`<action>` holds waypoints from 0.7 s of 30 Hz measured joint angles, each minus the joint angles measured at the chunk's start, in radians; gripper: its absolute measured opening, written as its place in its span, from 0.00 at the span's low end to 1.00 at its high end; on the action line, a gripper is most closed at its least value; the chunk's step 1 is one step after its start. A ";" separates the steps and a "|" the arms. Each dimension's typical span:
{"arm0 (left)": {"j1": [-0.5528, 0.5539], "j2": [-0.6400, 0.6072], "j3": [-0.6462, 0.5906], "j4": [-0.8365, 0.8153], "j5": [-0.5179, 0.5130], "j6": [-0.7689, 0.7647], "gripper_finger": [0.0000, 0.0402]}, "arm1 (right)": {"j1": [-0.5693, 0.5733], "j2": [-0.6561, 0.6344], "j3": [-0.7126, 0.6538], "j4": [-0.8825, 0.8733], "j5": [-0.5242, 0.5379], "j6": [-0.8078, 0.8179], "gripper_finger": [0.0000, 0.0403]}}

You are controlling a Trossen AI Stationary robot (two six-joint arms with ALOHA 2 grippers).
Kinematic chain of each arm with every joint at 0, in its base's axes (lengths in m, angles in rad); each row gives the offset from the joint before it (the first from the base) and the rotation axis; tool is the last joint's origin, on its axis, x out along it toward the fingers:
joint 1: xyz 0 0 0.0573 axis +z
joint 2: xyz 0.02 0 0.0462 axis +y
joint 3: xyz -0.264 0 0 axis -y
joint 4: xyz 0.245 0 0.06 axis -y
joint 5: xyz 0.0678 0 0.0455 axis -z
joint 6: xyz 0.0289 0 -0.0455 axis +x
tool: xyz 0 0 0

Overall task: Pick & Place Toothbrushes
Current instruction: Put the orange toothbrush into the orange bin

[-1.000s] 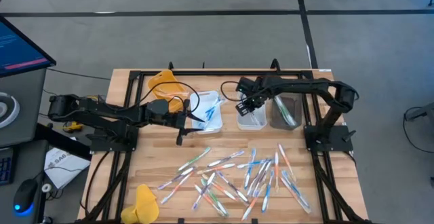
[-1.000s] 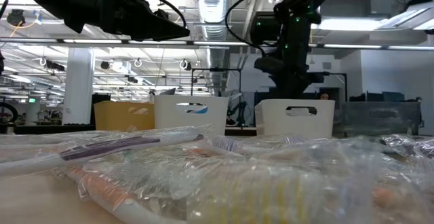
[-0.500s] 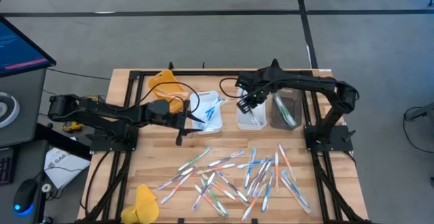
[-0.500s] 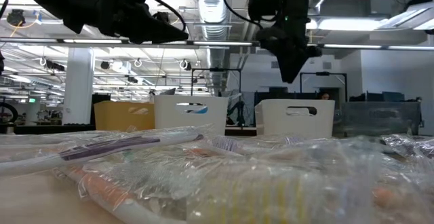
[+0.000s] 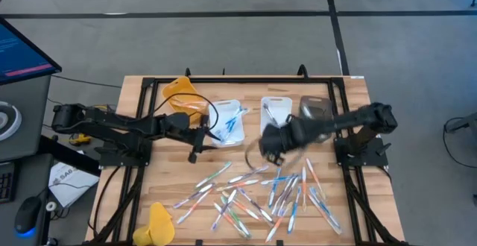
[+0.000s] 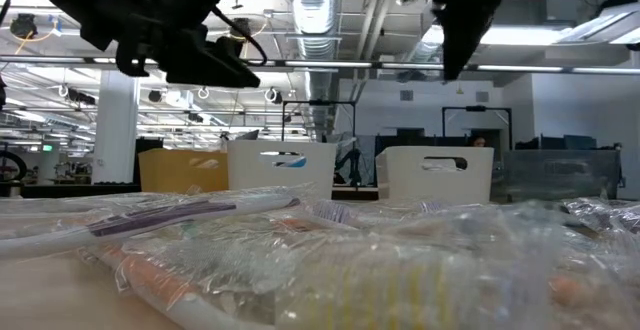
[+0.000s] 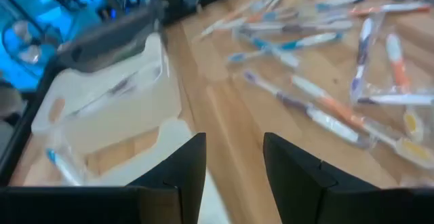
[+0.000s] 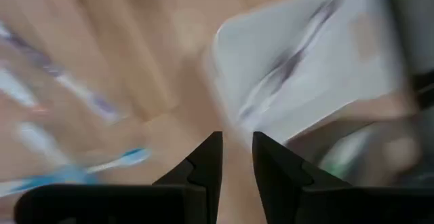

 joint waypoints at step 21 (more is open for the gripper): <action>-0.169 -0.002 0.004 0.326 0.040 -0.090 0.71 | 0.744 -0.262 -0.265 -0.241 0.960 0.444 0.19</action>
